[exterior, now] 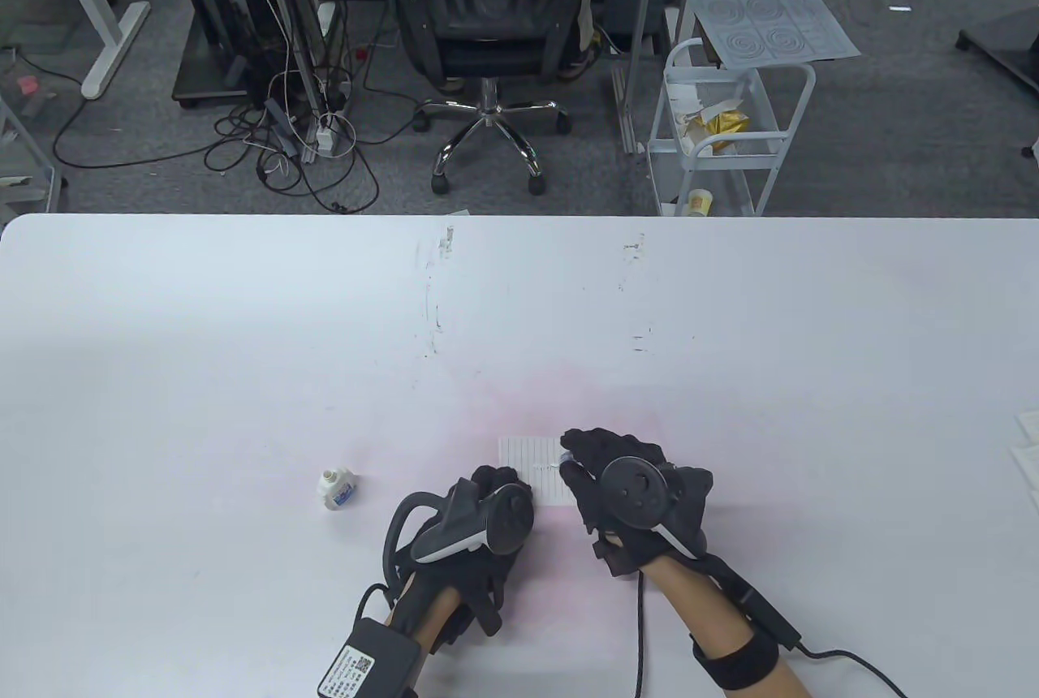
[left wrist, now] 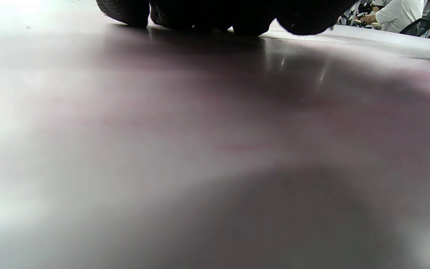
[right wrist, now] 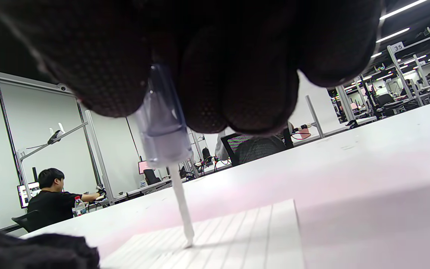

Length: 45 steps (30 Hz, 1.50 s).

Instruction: Brush correction fluid to cover black text

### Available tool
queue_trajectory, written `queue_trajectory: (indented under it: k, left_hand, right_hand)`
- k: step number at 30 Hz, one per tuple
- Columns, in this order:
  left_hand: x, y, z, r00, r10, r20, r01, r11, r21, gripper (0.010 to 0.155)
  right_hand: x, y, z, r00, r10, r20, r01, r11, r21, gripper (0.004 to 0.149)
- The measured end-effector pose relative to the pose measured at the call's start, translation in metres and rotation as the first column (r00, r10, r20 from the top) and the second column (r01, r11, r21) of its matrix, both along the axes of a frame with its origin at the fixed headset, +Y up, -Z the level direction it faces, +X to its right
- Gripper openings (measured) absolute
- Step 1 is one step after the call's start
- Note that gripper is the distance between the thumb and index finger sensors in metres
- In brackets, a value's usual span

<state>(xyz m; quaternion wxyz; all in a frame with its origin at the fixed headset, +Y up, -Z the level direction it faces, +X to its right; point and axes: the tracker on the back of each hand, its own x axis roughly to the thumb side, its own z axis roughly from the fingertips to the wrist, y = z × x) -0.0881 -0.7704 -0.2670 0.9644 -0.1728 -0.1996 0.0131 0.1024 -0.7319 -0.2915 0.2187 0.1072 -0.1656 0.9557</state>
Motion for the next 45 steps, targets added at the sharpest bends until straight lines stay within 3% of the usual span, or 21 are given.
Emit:
queue_trajectory:
  k: [9,16,31,40,45]
  left_hand:
    - [0.0,0.0,0.0,1.0,0.0,0.0,0.0,1.0,0.0,0.061]
    - [0.0,0.0,0.0,1.0,-0.002,-0.002,0.002,1.0,-0.006,0.061]
    - [-0.001,0.0,0.001,1.0,-0.003,-0.003,0.003,1.0,-0.009,0.061]
    - [0.0,0.0,0.001,1.0,-0.003,-0.003,0.003,1.0,-0.009,0.061]
    - [0.0,0.0,0.001,1.0,-0.003,-0.003,0.003,1.0,-0.009,0.061]
  right_hand:
    - [-0.001,-0.001,-0.001,0.998,-0.038,-0.043,0.037,0.999,-0.015,0.044]
    - [0.003,0.007,-0.003,0.994,-0.106,-0.002,0.106,0.994,-0.008,0.046]
    - [-0.001,-0.005,-0.018,0.99,-0.097,0.104,0.106,0.991,-0.087,0.047]
    - [0.001,0.002,-0.013,0.99,-0.035,0.136,0.043,0.998,-0.056,0.047]
    - [0.0,0.007,-0.01,0.988,-0.117,0.104,0.12,0.992,-0.029,0.047]
